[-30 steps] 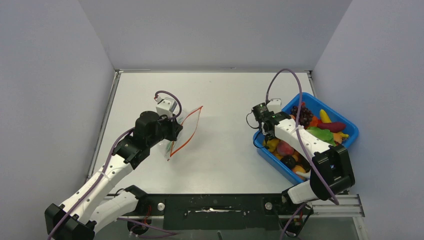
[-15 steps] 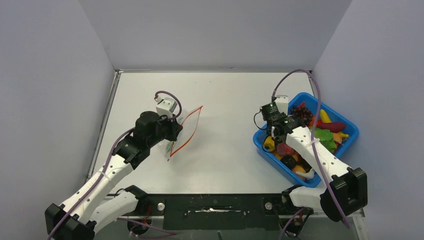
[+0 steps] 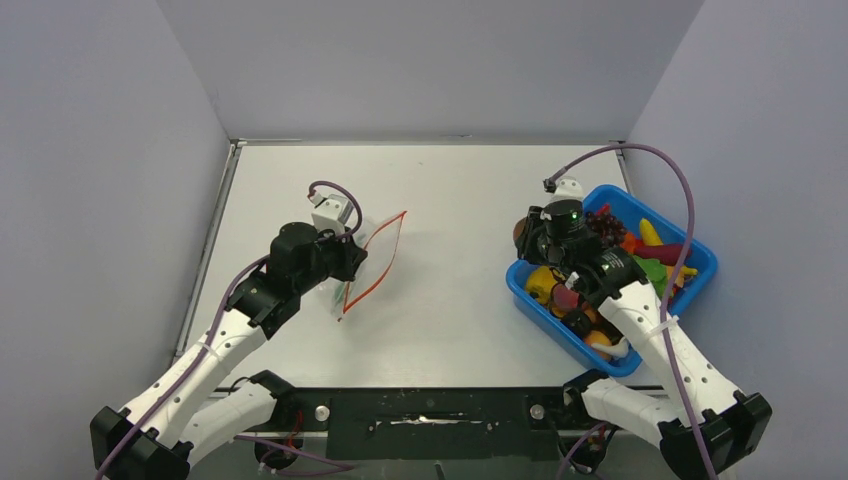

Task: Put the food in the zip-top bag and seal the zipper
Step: Place the fake food in the zipper food storage bag.

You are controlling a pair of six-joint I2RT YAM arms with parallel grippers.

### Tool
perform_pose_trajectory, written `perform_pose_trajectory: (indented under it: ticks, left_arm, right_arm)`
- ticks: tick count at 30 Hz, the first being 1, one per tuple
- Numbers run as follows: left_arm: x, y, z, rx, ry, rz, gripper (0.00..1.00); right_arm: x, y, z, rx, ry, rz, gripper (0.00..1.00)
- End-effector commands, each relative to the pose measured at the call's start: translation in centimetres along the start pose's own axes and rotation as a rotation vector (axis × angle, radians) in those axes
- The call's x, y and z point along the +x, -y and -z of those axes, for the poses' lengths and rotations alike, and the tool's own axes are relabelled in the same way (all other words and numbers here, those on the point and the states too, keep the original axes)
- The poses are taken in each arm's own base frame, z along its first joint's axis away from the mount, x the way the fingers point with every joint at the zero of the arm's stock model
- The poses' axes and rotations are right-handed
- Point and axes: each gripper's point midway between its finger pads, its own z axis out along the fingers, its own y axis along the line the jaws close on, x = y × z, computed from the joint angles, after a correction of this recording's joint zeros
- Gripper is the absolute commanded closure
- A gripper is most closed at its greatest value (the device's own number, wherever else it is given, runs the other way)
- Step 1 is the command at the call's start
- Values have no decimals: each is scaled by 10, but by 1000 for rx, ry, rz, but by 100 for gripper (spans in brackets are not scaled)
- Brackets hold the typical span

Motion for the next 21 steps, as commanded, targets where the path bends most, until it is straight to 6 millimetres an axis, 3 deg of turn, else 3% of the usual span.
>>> perform_pose_trajectory:
  ticks: [1, 8, 21]
  left_arm:
    - [-25, 16, 1, 74, 89, 32, 100]
    - [-28, 22, 0, 102, 92, 73, 100]
    - [-28, 30, -3, 142, 86, 111, 100]
  right_arm:
    - [-44, -61, 31, -314, 150, -58, 94]
    - [-49, -120, 54, -603, 198, -139, 95]
    - [-18, -232, 69, -902, 87, -192, 95]
